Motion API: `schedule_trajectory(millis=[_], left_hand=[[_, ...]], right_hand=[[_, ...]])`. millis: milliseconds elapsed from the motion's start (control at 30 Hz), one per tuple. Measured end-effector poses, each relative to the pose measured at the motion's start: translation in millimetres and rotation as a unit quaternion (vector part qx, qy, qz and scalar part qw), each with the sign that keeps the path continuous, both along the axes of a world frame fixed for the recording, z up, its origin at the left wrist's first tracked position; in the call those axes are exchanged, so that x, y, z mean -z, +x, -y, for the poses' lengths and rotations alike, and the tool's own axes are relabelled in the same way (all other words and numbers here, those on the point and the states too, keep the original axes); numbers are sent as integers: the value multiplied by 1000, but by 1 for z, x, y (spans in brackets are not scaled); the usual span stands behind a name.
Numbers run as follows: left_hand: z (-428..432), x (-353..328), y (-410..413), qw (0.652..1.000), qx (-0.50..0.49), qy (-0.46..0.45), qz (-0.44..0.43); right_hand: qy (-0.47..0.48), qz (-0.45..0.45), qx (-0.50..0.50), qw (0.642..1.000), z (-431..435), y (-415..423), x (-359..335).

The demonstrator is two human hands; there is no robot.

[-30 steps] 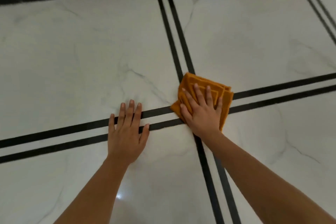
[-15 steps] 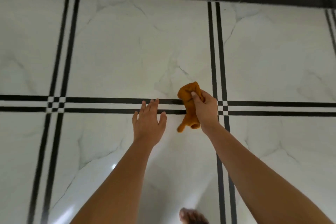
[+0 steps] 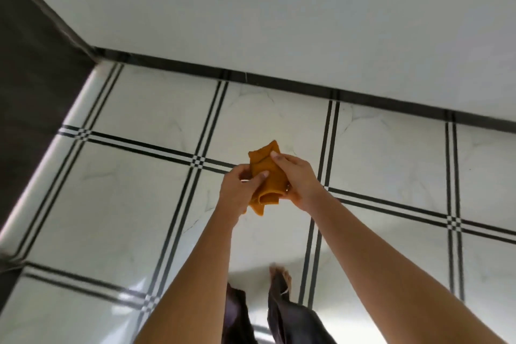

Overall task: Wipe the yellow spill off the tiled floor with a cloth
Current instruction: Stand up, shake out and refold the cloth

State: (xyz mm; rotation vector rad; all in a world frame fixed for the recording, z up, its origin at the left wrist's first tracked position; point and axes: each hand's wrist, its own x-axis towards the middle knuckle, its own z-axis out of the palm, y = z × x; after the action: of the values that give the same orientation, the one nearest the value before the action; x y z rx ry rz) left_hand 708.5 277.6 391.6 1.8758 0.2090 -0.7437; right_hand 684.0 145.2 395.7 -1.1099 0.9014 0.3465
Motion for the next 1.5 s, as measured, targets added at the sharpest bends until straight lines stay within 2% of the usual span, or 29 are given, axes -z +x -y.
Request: schedule_trajectory(millis=[167, 267, 333, 400, 467, 600, 667, 767, 867, 967, 1100, 1233, 1500], left_hand=[[-29, -132, -36, 988, -127, -90, -17], [-48, -188, -63, 981, -155, -119, 7], [-58, -214, -79, 977, -173, -125, -16], [-72, -239, -109, 972, -190, -135, -34], [-82, -255, -133, 976, -168, -141, -16], [-93, -273, -179, 979, -110, -172, 18], [-92, -281, -204, 983, -98, -149, 29], [-79, -289, -233, 996, -45, -16, 71], [-58, -297, -250, 987, 31, 111, 112], [-31, -309, -266, 974, 46, 164, 151], [-8, -324, -273, 961, 11, 167, 219], [4, -342, -280, 947, 27, 181, 264], [9, -358, -290, 915, -88, 157, 360]], right_hand=[[-7, 55, -144, 988, -14, -31, -129], [-21, 117, -267, 956, -25, -56, -181], [-60, 152, -318, 934, -32, -70, -203], [-121, 199, -327, 916, -44, -97, -227], [-167, 224, -313, 908, -53, -117, -246], [-239, 224, -289, 900, -56, -153, -269], [-268, 220, -274, 897, -48, -173, -284], [-285, 208, -284, 891, -34, -199, -304], [-287, 201, -288, 891, -26, -214, -324], [-260, 206, -296, 896, -14, -225, -347], [-230, 229, -326, 888, 9, -232, -381], [-244, 250, -350, 869, 42, -238, -405], [-283, 271, -329, 859, 69, -250, -417]])
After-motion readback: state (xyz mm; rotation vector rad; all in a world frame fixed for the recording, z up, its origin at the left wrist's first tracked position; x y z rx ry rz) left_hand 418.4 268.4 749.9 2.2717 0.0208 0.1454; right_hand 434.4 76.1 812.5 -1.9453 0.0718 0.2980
